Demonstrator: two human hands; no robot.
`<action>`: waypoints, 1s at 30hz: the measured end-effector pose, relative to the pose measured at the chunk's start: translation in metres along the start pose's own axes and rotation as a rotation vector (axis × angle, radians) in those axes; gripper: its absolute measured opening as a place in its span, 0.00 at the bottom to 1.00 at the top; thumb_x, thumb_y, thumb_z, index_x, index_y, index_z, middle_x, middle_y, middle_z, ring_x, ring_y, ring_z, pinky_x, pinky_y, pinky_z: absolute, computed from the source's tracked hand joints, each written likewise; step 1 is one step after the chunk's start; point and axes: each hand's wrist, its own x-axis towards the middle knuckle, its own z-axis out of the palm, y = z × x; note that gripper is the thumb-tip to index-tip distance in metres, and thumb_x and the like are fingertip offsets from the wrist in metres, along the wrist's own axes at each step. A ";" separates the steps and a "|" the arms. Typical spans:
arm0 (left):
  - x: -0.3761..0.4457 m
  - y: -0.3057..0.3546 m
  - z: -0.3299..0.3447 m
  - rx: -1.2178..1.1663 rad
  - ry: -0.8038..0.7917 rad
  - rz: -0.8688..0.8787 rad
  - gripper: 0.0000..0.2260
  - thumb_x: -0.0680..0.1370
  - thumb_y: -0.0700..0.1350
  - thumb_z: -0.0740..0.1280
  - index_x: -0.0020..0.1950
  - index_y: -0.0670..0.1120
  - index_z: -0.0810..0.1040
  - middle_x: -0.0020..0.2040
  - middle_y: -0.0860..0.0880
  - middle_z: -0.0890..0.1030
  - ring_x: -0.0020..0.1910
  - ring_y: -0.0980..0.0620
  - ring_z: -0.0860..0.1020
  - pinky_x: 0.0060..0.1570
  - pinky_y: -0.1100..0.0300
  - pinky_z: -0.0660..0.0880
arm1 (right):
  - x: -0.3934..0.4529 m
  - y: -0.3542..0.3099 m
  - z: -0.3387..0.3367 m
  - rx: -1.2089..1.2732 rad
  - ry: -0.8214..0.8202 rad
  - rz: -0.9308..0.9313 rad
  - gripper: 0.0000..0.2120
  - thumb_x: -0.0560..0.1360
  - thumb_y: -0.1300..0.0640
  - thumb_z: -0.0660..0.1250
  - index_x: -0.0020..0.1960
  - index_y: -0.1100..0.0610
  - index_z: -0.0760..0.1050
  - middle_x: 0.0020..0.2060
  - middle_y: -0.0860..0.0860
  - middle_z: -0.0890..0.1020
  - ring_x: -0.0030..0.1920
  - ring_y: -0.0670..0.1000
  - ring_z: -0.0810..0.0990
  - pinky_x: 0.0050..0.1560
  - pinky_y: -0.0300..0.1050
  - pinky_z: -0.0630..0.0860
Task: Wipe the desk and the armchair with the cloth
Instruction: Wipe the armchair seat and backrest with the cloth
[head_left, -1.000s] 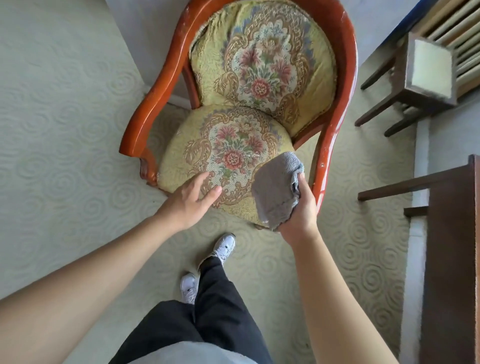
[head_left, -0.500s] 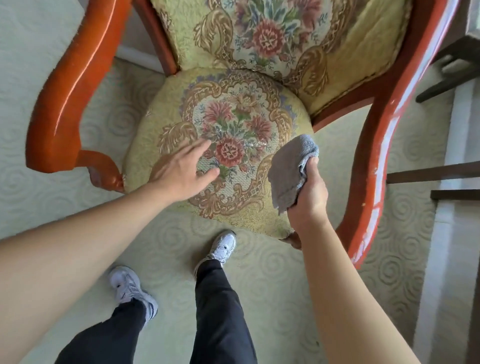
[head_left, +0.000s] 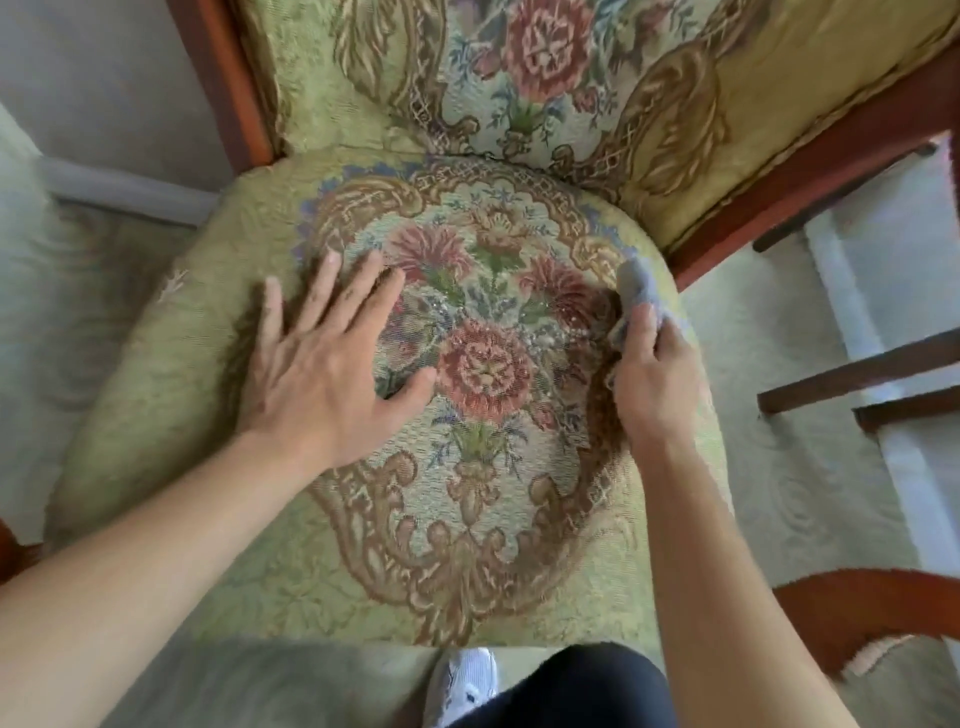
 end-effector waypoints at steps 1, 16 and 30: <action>0.001 0.000 0.003 -0.006 0.028 0.014 0.40 0.75 0.73 0.47 0.83 0.54 0.50 0.83 0.56 0.47 0.82 0.51 0.45 0.78 0.37 0.44 | 0.001 0.001 0.009 -0.047 0.002 -0.045 0.18 0.84 0.48 0.52 0.40 0.53 0.71 0.38 0.52 0.78 0.47 0.56 0.77 0.52 0.53 0.71; 0.003 -0.001 0.003 -0.010 0.069 0.029 0.44 0.72 0.76 0.43 0.83 0.54 0.48 0.83 0.55 0.44 0.82 0.50 0.44 0.78 0.34 0.43 | -0.013 -0.016 0.030 -0.416 -0.185 -0.307 0.21 0.85 0.47 0.47 0.75 0.52 0.64 0.71 0.52 0.68 0.70 0.59 0.63 0.67 0.56 0.60; -0.001 -0.002 0.004 -0.014 0.102 0.027 0.50 0.67 0.76 0.44 0.83 0.52 0.44 0.83 0.56 0.45 0.82 0.52 0.43 0.79 0.38 0.43 | -0.055 -0.049 0.052 -0.216 -0.604 -0.700 0.22 0.85 0.45 0.50 0.79 0.43 0.59 0.80 0.42 0.54 0.80 0.45 0.44 0.78 0.45 0.38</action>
